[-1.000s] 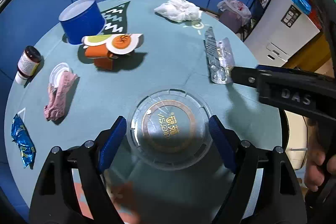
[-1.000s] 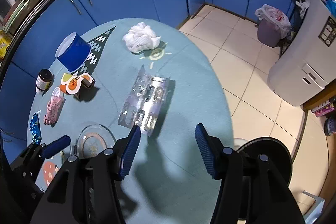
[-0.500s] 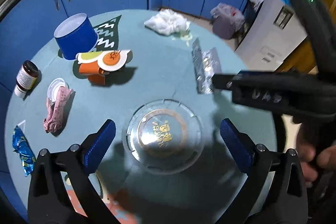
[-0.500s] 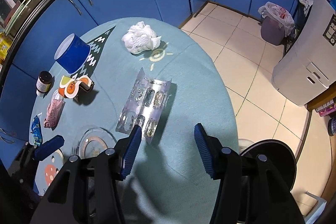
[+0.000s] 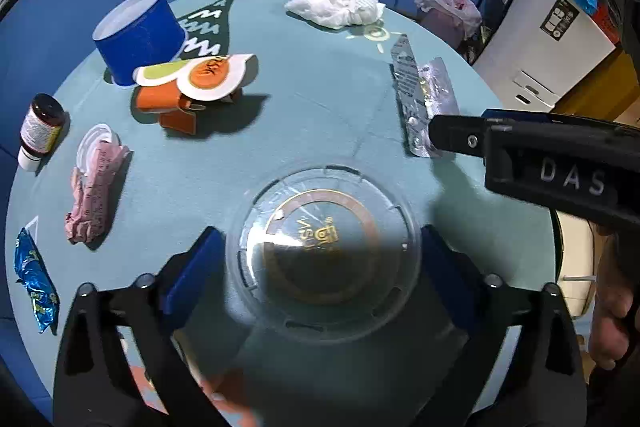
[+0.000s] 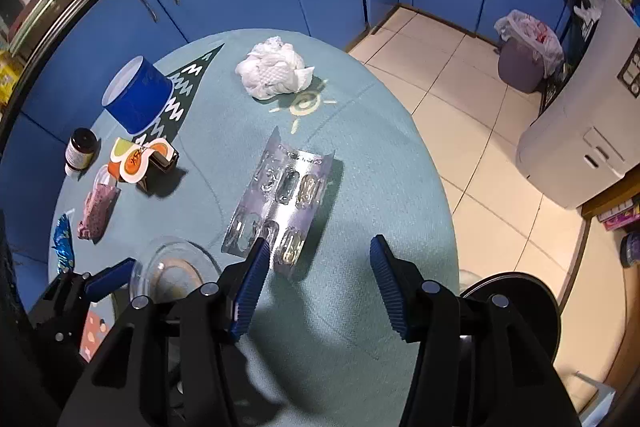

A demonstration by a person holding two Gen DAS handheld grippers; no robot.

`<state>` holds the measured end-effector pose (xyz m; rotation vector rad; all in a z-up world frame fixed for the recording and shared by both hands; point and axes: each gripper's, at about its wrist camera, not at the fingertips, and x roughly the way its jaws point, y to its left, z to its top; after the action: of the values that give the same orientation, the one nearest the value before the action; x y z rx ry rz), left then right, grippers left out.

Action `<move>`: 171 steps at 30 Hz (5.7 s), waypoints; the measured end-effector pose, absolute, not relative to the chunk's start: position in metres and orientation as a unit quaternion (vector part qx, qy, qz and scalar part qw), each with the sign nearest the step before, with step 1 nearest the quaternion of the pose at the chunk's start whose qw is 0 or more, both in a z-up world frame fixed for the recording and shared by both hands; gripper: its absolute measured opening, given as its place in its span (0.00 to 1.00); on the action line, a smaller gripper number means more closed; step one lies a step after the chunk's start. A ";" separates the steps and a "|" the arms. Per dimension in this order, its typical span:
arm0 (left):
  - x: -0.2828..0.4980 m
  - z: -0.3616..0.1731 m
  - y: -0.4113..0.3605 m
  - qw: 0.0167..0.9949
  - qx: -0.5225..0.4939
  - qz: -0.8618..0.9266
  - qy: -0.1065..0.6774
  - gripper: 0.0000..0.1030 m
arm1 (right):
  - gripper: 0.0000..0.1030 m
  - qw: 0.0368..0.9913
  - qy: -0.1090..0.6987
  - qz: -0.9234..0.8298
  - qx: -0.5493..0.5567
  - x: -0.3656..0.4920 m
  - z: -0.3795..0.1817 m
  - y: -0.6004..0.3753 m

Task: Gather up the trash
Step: 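Grasp the silver blister pack with the right tool while the left tool grasps the clear lid, then carry blister pack and clear lid to the bin and open both tools, then move both tools back over the table toward the remaining trash, then grasp the pink tissue with the left tool while the right tool grasps the orange-white paper cup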

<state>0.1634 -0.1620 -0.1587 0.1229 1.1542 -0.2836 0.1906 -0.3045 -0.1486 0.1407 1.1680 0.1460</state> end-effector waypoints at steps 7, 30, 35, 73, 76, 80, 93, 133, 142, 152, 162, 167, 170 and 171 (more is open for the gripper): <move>0.162 -0.156 -0.157 0.830 0.050 -0.123 0.542 0.85 | 0.13 0.830 0.550 0.078 0.056 0.187 -0.146 -0.300; 0.125 -0.097 -0.184 0.864 0.064 -0.129 0.482 0.84 | 0.12 0.854 0.516 0.036 0.055 0.124 -0.100 -0.335; 0.114 -0.088 -0.200 0.867 0.071 -0.141 0.473 0.84 | 0.12 0.859 0.507 0.020 0.065 0.104 -0.092 -0.354; 0.086 -0.064 -0.336 0.858 0.132 -0.241 0.435 0.86 | 0.17 0.847 0.504 -0.123 0.116 0.033 -0.104 -0.476; 0.086 -0.063 -0.343 0.859 0.135 -0.244 0.430 0.86 | 0.24 0.846 0.504 -0.127 0.119 0.032 -0.105 -0.481; 0.085 -0.060 -0.348 0.862 0.136 -0.244 0.424 0.86 | 0.59 0.848 0.495 -0.145 0.123 0.029 -0.104 -0.488; 0.079 -0.056 -0.371 0.855 0.135 -0.274 0.420 0.90 | 0.59 0.841 0.480 -0.206 0.144 0.010 -0.099 -0.520; 0.157 -0.075 -0.113 0.895 0.023 -0.032 0.444 0.97 | 0.59 0.878 0.478 -0.005 0.026 0.139 -0.089 -0.303; 0.176 -0.107 -0.055 0.881 -0.012 -0.003 0.474 0.93 | 0.59 0.870 0.490 0.052 -0.022 0.173 -0.102 -0.241; 0.193 -0.137 -0.027 0.859 -0.043 0.002 0.511 0.66 | 0.59 0.853 0.486 0.160 -0.099 0.203 -0.115 -0.200; 0.202 -0.150 -0.019 0.847 -0.047 0.006 0.529 0.38 | 0.59 0.833 0.468 0.251 -0.156 0.223 -0.121 -0.172; 0.207 -0.152 -0.015 0.848 -0.051 0.018 0.528 0.34 | 0.59 0.823 0.469 0.271 -0.168 0.226 -0.129 -0.165; 0.207 -0.152 -0.013 0.848 -0.053 0.021 0.526 0.32 | 0.59 0.822 0.470 0.277 -0.167 0.229 -0.133 -0.160; 0.208 -0.152 -0.012 0.848 -0.053 0.022 0.526 0.32 | 0.59 0.822 0.468 0.276 -0.169 0.230 -0.134 -0.159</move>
<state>0.2080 -0.0124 -0.1517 -0.1122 1.1089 0.0455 0.2299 -0.1593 -0.1337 -0.3595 0.9959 0.5875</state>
